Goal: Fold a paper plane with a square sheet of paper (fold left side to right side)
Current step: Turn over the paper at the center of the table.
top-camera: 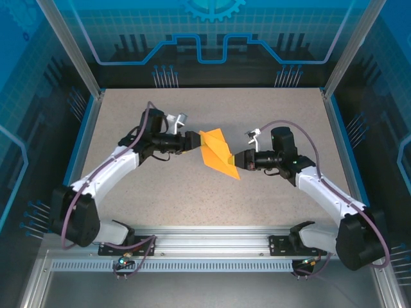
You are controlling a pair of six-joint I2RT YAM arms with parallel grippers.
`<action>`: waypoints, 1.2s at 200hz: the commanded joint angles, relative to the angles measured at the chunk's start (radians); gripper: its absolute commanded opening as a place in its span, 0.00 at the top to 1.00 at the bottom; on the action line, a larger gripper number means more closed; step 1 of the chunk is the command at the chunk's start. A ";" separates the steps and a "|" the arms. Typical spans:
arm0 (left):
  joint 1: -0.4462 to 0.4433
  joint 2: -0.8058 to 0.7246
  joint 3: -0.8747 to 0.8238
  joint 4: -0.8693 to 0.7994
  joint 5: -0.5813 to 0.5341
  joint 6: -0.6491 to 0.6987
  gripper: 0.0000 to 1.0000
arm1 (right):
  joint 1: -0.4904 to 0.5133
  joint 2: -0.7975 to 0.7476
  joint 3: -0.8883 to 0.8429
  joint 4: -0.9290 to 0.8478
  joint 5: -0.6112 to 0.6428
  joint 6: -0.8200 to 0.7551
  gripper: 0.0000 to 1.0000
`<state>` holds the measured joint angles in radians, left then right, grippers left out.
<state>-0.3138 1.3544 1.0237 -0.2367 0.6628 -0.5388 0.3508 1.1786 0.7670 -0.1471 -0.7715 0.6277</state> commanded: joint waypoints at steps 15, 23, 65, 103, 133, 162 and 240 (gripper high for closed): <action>0.040 -0.175 -0.029 -0.145 -0.219 0.060 0.22 | 0.159 -0.011 0.190 -0.451 0.552 -0.272 0.96; 0.041 -0.203 -0.037 -0.160 -0.264 0.058 0.21 | 0.215 0.007 0.230 -0.506 0.719 -0.294 0.96; 0.047 -0.305 -0.055 -0.241 -0.427 0.035 0.18 | 0.488 0.213 0.435 -0.735 1.410 -0.311 0.96; 0.059 -0.349 -0.063 -0.299 -0.520 0.007 0.17 | 0.623 0.494 0.590 -0.947 1.739 -0.235 0.94; 0.077 -0.371 -0.073 -0.314 -0.530 -0.001 0.16 | 0.677 0.689 0.667 -1.030 1.784 -0.214 0.93; 0.084 -0.371 -0.075 -0.317 -0.523 -0.002 0.16 | 0.723 0.829 0.719 -1.052 1.766 -0.214 0.92; 0.087 -0.341 -0.085 -0.318 -0.476 -0.007 0.15 | 0.729 0.874 0.666 -0.855 1.362 -0.368 0.68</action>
<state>-0.2375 1.0004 0.9459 -0.5350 0.1581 -0.5270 1.0748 2.0518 1.4525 -1.0710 0.7883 0.3210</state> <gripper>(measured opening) 0.842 0.283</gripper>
